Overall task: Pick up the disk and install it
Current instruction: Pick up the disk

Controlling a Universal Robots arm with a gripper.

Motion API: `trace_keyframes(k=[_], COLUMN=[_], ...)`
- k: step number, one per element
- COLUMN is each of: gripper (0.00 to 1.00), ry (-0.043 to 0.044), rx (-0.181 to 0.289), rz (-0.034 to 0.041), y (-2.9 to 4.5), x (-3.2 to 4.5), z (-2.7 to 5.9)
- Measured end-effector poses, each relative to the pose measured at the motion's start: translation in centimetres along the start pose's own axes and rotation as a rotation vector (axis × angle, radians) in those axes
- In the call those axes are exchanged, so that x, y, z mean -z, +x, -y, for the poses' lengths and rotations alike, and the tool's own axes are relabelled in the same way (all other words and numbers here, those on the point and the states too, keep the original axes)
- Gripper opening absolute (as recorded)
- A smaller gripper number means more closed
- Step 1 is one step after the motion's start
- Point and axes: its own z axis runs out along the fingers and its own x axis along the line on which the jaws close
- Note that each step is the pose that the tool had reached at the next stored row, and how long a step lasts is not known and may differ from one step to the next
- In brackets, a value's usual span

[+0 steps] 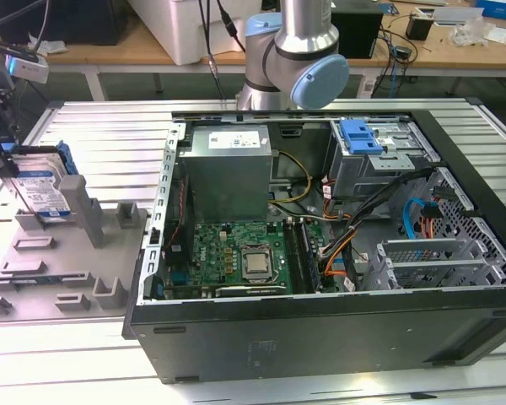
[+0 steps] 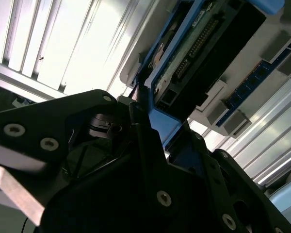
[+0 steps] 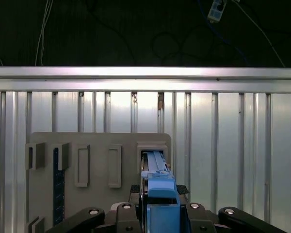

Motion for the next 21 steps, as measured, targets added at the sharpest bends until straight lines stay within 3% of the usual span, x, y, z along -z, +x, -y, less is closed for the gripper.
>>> trace_keyframes(k=[21], gripper=[0.37], ry=[-0.0002], rx=[-0.001], rz=[-0.0245], y=[0.14], x=[4.55], z=[-0.09])
